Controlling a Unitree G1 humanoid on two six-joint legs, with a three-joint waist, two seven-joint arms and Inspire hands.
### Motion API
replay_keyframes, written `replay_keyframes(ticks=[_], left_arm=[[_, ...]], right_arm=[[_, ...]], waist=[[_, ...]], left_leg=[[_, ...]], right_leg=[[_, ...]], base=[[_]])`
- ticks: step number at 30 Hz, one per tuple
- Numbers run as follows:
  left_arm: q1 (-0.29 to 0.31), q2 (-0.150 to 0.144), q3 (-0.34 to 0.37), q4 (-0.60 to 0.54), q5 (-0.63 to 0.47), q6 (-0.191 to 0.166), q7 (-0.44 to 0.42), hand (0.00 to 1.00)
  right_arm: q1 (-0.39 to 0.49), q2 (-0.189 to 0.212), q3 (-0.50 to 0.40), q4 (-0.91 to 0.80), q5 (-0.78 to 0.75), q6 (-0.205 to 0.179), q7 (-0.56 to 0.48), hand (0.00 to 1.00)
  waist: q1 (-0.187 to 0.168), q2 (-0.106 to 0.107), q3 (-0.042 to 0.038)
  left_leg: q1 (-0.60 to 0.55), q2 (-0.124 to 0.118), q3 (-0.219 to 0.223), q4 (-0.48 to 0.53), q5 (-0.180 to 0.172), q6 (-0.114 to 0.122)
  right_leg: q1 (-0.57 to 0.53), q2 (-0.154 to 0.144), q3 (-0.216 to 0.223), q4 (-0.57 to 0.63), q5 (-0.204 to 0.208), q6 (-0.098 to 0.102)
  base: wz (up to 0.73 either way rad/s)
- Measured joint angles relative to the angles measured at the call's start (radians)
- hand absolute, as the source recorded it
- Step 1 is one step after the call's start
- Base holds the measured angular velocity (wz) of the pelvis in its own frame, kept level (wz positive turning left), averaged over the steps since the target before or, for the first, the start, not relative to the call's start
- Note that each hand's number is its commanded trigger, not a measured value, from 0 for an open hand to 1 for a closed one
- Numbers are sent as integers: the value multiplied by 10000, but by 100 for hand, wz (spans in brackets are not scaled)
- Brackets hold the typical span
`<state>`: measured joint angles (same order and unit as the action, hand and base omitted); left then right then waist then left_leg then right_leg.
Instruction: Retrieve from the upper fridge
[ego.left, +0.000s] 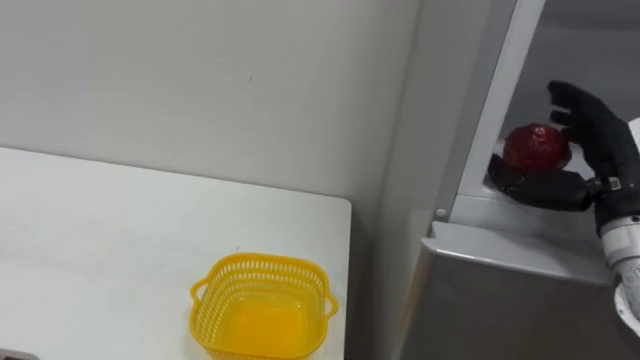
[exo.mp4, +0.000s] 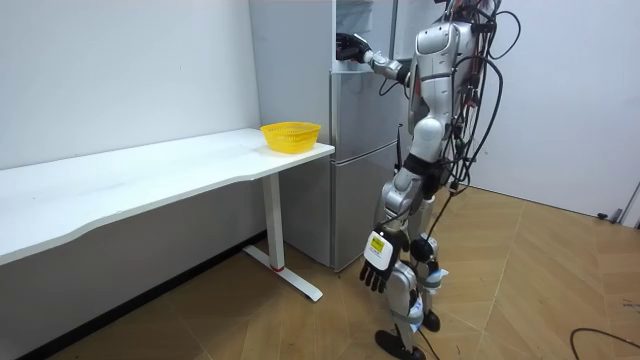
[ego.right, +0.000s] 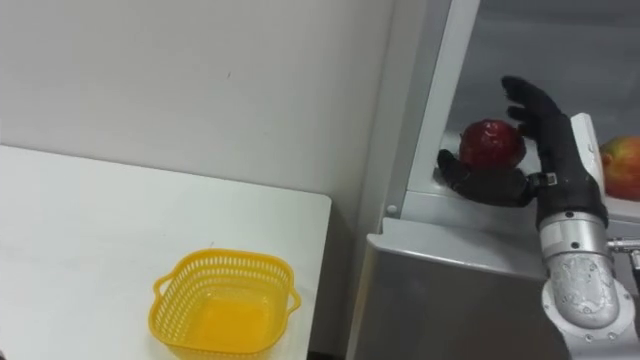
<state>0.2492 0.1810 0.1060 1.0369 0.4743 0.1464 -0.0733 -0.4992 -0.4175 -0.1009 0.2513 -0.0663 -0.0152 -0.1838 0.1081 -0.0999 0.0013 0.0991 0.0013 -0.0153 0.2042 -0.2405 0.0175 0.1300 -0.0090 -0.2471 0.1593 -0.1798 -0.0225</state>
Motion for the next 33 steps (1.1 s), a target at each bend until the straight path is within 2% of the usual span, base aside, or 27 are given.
replay_keyframes(ticks=[4, 8, 16, 20, 24, 25, 28, 33], left_arm=[[21, 2, 0, -188, -1, 84, 15, 0], [90, 3, -17, -293, -3, 128, 33, 0], [127, 52, -19, -358, -8, 182, 35, 0], [123, 99, -123, -436, -29, 163, 40, 0], [174, 98, -112, -454, -20, -36, 67, 0], [189, 82, -113, -448, -18, -77, 110, 0], [267, 49, -125, -440, -17, -80, 258, 0], [275, 52, -299, -378, -61, -21, 480, 0]], right_arm=[[-10, -56, -3, 0, -120, 255, 126, 100], [-132, -214, -1, 7, -179, 323, 138, 100], [-223, -255, -1, 3, -183, 392, 108, 100], [-241, -269, 9, -24, -135, 365, -19, 100], [-224, -267, 9, -261, -259, 306, -135, 100], [-175, -261, 9, -412, -264, 307, -214, 100], [87, -258, 9, -814, -253, 308, -384, 100], [778, -101, 26, -2045, -131, 375, -696, 100]], waist=[[12, 27, -1], [28, 52, 0], [37, 49, -16], [45, 48, -49], [36, 142, -17], [38, 181, -4], [32, 271, -46], [-36, 298, -47]], left_leg=[[1, -18, 1, 6, 0, 0], [1, -20, 0, 11, 0, 0], [4, -5, -1, 30, 1, -1], [23, 5, 2, 28, 4, -4], [72, 7, 73, 10, 5, -3], [77, 6, 88, 9, 5, -3], [117, 9, 99, 6, 5, -3], [149, 30, 110, -14, 12, -15]], right_leg=[[-36, 13, -6, 106, 0, 0], [-35, 25, -2, 106, 0, 1], [-69, 45, -4, 104, 0, 1], [-91, 55, 20, 100, 0, 0], [-94, 56, 74, 89, 0, 0], [-94, 61, 130, 85, 0, 0], [-78, 84, 220, 87, 0, 0], [-31, 110, 253, 92, -1, 0]], base=[[0], [0], [0], [0], [-5], [-4], [-3], [-1]])
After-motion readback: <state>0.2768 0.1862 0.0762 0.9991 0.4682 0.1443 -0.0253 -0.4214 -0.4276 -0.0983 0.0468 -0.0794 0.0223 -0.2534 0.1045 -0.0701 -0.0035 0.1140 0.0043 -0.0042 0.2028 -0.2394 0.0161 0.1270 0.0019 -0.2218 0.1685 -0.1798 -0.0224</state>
